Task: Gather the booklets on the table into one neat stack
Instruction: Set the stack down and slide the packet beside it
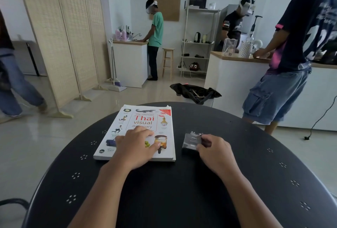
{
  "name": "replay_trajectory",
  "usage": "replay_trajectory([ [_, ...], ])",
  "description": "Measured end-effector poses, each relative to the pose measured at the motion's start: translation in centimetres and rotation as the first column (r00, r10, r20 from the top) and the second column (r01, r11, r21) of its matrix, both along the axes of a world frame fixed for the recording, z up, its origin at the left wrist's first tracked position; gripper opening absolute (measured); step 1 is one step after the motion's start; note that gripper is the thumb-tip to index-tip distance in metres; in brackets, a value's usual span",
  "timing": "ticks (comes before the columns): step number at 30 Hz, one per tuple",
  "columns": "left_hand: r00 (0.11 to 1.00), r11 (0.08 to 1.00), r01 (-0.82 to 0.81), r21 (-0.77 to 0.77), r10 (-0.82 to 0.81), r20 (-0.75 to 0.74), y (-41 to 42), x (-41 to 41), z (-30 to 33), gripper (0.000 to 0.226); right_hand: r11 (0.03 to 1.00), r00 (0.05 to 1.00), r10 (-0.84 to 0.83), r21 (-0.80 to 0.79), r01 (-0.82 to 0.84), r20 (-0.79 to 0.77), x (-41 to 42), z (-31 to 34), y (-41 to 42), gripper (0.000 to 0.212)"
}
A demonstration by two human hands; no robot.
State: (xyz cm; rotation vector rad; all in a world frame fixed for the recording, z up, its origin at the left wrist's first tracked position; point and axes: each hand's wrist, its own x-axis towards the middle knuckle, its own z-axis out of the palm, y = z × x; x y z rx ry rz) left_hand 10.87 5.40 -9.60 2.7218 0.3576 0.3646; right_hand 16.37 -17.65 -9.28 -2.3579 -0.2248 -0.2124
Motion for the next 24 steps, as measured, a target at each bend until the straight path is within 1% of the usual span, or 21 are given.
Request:
replay_trajectory([
  [4,1.0,1.0,0.001,0.002,-0.001,0.002,0.1,0.0,0.0,0.053,0.998,0.998,0.05,0.043,-0.049,-0.037,-0.4,0.1,0.8,0.025],
  [11,1.0,1.0,-0.006,0.014,0.006,0.003,0.0,0.0,-0.1,0.054,0.988,0.989,0.148,0.036,-0.148,-0.003,-0.5,-0.6,1.5,0.025],
  [15,1.0,1.0,-0.011,0.022,0.011,-0.005,0.0,0.1,-0.1,0.055,0.986,0.988,0.156,0.049,-0.156,0.012,-0.2,-0.9,1.6,0.022],
  [17,1.0,1.0,-0.014,0.025,0.014,0.003,-0.1,0.1,-0.2,0.056,0.984,0.99,0.144,0.103,-0.144,0.008,-0.1,-0.9,1.5,0.021],
  [19,1.0,1.0,-0.014,0.023,0.014,0.001,0.0,0.0,-0.1,0.056,0.979,0.992,0.126,0.159,-0.125,0.005,-0.2,-0.8,1.5,0.027],
  [21,1.0,1.0,-0.007,0.015,0.007,0.003,0.0,0.0,-0.1,0.056,0.977,0.992,0.125,0.172,-0.123,0.002,-0.1,-0.9,1.3,0.033],
  [22,1.0,1.0,-0.003,0.023,0.003,0.001,-0.2,-0.1,-0.1,0.055,0.976,0.993,0.12,0.186,-0.118,0.0,-0.1,-0.8,1.3,0.032],
  [24,1.0,1.0,-0.01,0.006,0.01,0.018,0.0,0.0,-0.3,0.053,0.977,0.997,0.082,0.197,-0.083,0.012,0.1,-0.8,1.3,0.017],
])
